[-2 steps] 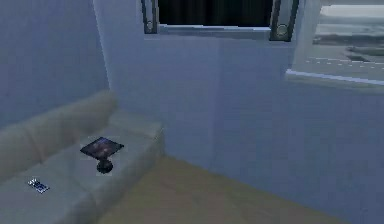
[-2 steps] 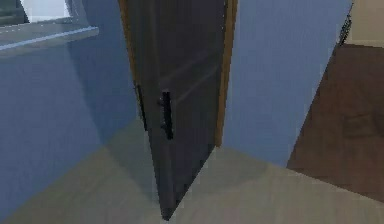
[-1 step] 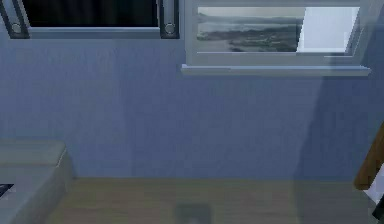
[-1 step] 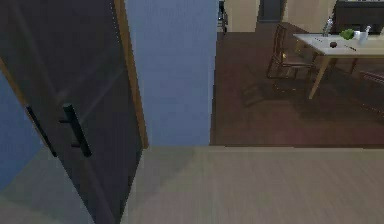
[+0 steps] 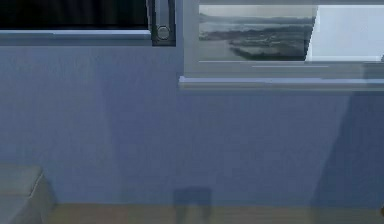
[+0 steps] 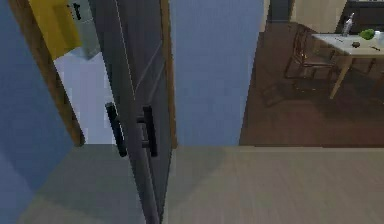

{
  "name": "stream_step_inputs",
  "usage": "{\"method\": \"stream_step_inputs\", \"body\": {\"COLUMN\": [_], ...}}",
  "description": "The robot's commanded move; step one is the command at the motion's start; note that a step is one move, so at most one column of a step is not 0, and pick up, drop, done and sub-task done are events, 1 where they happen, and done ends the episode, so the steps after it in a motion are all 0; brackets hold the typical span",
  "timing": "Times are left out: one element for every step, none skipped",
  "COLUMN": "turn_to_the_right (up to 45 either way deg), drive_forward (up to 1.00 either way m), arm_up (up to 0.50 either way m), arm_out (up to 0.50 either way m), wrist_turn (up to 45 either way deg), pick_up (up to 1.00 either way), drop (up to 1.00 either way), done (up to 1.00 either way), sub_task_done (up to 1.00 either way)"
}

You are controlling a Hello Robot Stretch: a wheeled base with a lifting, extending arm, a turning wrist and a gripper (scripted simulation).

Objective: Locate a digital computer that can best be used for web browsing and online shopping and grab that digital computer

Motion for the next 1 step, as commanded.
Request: {"method": "stream_step_inputs", "body": {"turn_to_the_right": [33.0], "drive_forward": [0.00], "arm_up": [0.00], "arm_out": [0.00], "wrist_turn": [0.0], "pick_up": [0.00], "drop": [0.00], "done": [0.00], "sub_task_done": [0.00]}}
